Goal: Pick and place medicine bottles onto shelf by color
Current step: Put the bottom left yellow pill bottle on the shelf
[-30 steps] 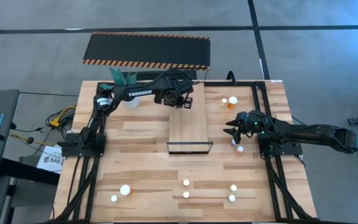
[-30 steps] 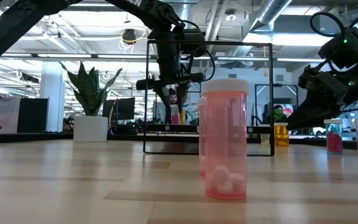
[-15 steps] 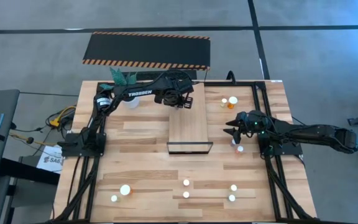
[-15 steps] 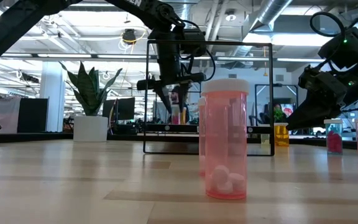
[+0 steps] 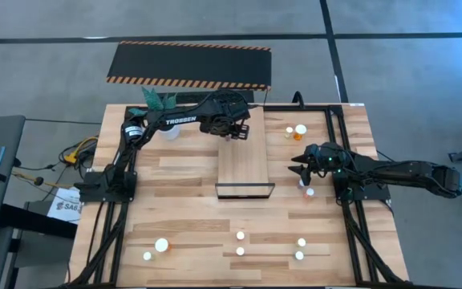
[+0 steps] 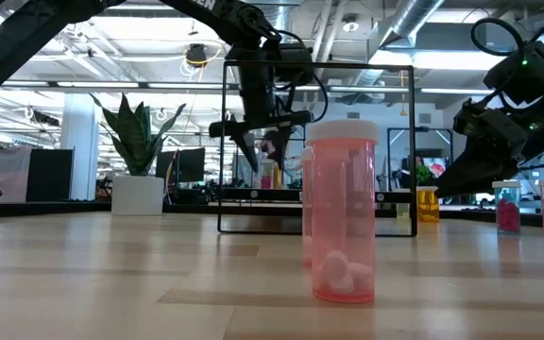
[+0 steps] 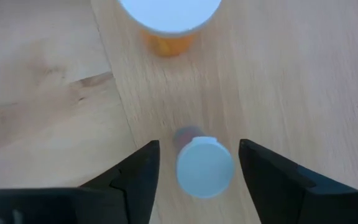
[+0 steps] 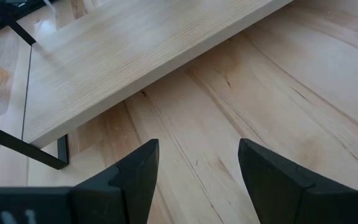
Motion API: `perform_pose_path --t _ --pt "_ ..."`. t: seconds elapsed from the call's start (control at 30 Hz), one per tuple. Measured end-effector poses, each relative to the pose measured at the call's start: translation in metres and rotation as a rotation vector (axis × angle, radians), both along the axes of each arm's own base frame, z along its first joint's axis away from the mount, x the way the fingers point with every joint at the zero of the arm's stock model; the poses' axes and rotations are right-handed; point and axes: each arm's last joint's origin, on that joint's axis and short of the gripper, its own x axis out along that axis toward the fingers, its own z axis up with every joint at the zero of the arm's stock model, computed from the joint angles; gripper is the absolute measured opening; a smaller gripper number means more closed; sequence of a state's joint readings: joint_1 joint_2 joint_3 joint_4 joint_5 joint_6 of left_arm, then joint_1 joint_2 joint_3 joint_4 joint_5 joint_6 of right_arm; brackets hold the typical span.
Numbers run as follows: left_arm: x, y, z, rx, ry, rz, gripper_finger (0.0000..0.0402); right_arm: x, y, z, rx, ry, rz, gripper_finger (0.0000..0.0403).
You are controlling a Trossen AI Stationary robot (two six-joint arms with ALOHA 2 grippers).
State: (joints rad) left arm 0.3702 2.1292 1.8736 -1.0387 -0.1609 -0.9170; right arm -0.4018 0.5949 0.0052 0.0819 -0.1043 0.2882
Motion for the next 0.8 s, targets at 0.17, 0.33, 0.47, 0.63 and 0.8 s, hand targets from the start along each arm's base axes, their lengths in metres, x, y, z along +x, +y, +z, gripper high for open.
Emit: perform_pose_path --t 0.17,0.33,0.47,0.63,0.8 --pt "-0.001 -0.001 0.006 -0.023 0.014 -0.021 0.0217 0.000 0.000 0.000 0.000 0.000 0.000 0.0246" --pt "-0.003 -0.007 0.026 -0.001 0.038 -0.041 0.0218 0.000 0.000 0.000 0.000 0.000 0.000 0.0246" --pt "-0.005 -0.017 0.040 0.005 0.077 -0.047 0.0218 0.000 0.000 0.000 0.000 0.000 0.000 0.0246" --pt "-0.012 -0.028 0.050 -0.032 0.146 -0.017 0.0218 0.000 0.000 0.000 0.000 0.000 0.000 0.0246" --pt "-0.019 -0.034 0.049 -0.131 0.204 0.007 0.0218 0.000 0.000 0.000 0.000 0.000 0.000 0.0246"
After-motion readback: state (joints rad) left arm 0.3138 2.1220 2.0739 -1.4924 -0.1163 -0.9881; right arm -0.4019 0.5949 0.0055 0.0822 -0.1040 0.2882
